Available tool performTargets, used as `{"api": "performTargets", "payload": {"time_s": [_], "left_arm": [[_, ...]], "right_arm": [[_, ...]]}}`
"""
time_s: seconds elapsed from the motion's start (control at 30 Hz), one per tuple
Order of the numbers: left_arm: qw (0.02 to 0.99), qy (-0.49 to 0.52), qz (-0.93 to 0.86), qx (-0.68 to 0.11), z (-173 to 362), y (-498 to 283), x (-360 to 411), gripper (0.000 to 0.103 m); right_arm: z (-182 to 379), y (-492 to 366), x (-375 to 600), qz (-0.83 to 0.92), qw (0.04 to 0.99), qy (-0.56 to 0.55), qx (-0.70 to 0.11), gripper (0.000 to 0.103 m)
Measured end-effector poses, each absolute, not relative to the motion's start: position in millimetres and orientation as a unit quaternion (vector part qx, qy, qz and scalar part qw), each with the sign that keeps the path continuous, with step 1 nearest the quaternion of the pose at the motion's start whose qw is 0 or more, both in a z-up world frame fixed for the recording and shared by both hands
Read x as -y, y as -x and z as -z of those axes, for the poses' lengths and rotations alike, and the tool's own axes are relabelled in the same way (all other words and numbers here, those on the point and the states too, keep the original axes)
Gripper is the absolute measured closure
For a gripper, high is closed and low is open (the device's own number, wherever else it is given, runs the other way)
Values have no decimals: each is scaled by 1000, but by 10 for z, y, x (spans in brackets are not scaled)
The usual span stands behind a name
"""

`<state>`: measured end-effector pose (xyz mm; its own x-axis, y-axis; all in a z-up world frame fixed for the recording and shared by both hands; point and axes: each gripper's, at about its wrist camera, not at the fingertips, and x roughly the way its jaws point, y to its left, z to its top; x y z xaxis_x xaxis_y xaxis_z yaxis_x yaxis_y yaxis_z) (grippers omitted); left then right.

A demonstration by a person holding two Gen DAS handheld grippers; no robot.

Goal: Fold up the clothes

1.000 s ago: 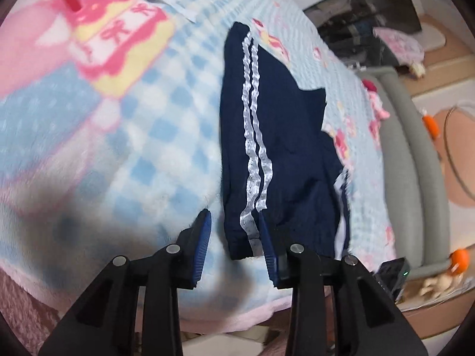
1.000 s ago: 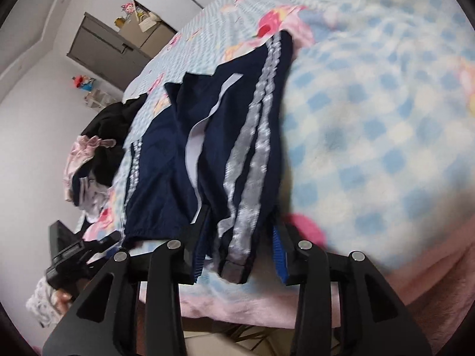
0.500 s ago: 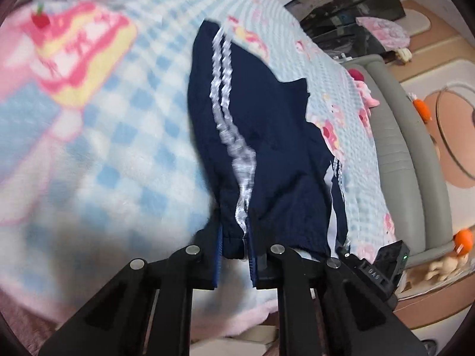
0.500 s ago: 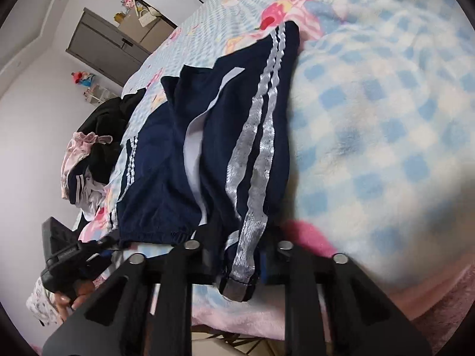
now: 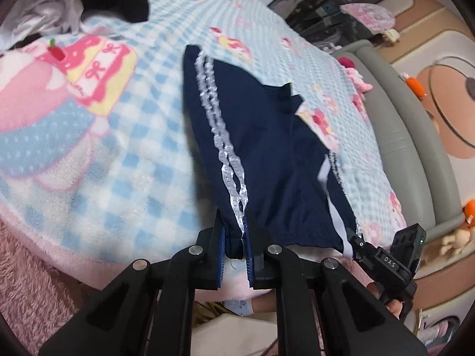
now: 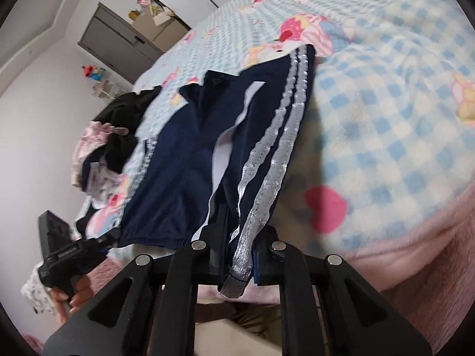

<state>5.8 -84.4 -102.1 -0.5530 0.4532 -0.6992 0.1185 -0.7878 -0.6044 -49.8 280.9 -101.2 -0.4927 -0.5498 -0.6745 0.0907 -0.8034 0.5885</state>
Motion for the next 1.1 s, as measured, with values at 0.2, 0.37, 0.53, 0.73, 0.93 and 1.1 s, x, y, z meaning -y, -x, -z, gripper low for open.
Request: {"api": "performTargets", "payload": {"time_s": [0.2, 0.37, 0.53, 0.73, 0.93, 1.1], "left_arm": [[84, 511, -801, 300, 1246, -41, 880, 82], [75, 522, -789, 316, 1291, -11, 1070, 63], [63, 491, -829, 259, 979, 317, 1337, 60], [45, 500, -847, 177, 1037, 1341, 1370, 60], [64, 509, -840, 176, 1263, 1918, 1430, 60], [106, 495, -843, 185, 1381, 2022, 1415, 64]], "right_arm": [[1071, 366, -2847, 833, 174, -480, 214, 86], [1148, 457, -3040, 829, 106, -493, 243, 66], [683, 607, -3084, 877, 108, -426, 193, 47], [585, 1362, -2321, 876, 184, -437, 88, 48], [588, 2125, -1455, 865, 243, -439, -15, 48], [947, 2587, -1058, 842, 254, -476, -30, 51]]}}
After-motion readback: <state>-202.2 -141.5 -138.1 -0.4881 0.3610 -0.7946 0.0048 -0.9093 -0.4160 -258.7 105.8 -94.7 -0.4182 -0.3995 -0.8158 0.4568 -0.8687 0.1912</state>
